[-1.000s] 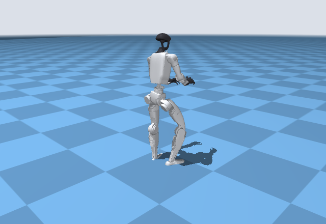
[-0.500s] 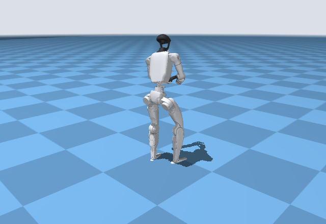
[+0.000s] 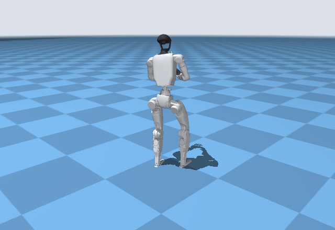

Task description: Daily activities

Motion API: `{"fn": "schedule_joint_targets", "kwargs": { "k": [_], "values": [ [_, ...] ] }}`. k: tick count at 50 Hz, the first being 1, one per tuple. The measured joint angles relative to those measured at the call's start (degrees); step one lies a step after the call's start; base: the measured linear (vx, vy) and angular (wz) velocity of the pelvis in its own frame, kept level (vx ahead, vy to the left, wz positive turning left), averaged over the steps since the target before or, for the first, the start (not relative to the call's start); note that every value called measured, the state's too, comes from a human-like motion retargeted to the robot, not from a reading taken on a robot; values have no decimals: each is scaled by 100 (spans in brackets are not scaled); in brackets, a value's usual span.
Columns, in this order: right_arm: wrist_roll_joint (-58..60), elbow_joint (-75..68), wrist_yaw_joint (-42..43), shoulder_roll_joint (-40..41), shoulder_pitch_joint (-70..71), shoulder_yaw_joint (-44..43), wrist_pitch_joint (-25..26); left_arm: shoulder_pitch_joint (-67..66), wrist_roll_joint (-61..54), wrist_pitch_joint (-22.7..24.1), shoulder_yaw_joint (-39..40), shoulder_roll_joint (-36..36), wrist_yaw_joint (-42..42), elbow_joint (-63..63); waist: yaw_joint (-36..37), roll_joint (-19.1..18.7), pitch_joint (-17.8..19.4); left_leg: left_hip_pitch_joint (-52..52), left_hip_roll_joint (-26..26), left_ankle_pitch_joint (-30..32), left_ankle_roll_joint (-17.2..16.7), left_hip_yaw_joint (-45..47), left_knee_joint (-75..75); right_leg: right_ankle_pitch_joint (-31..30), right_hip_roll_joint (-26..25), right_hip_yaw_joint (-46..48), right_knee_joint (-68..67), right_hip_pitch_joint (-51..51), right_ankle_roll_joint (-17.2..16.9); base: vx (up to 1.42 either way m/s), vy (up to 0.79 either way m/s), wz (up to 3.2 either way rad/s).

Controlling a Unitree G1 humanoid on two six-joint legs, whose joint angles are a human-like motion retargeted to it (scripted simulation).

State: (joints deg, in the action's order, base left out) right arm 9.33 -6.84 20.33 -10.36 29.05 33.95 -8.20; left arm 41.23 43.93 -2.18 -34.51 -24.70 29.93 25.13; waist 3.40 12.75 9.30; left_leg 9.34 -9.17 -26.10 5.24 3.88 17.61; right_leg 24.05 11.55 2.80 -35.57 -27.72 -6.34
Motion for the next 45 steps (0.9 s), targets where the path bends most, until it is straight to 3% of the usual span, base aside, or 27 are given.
{"fn": "schedule_joint_targets", "kwargs": {
  "k": [7,15,20,30,45],
  "values": [
    [-407,-387,-311,-87,-30,-737,198,-479,-63,313,25,-249,-793,-545,64,-176,132,-334,-87,-225,42,-322,150,438,108,78,-325,367,216,11,-1,48],
    [-1083,-1455,692,-458,-522,-2449,287,-2274,-458,619,746,-848,-1035,-1823,264,-458,349,-711,-82,-352,57,-599,120,703,234,411,-413,846,364,8,-2,41],
    [-1285,-1695,1116,-552,-671,-2885,103,-2874,-528,656,1198,-916,-743,-2317,318,-617,465,-894,-32,-303,-21,-725,-44,763,281,655,-351,1083,434,1,-5,37],
    [-769,-293,1437,-424,-377,-2541,-281,-2048,-206,550,1721,-844,185,-2962,212,-767,455,-973,98,-228,-153,-861,-264,767,294,1001,-265,1250,543,-5,-5,28],
    [215,-698,904,-266,119,-1123,227,-346,416,341,54,-153,-29,-1423,85,-772,663,-799,71,19,-263,-1070,-504,626,444,1146,-465,1038,594,-4,1,26]
  ]
}}
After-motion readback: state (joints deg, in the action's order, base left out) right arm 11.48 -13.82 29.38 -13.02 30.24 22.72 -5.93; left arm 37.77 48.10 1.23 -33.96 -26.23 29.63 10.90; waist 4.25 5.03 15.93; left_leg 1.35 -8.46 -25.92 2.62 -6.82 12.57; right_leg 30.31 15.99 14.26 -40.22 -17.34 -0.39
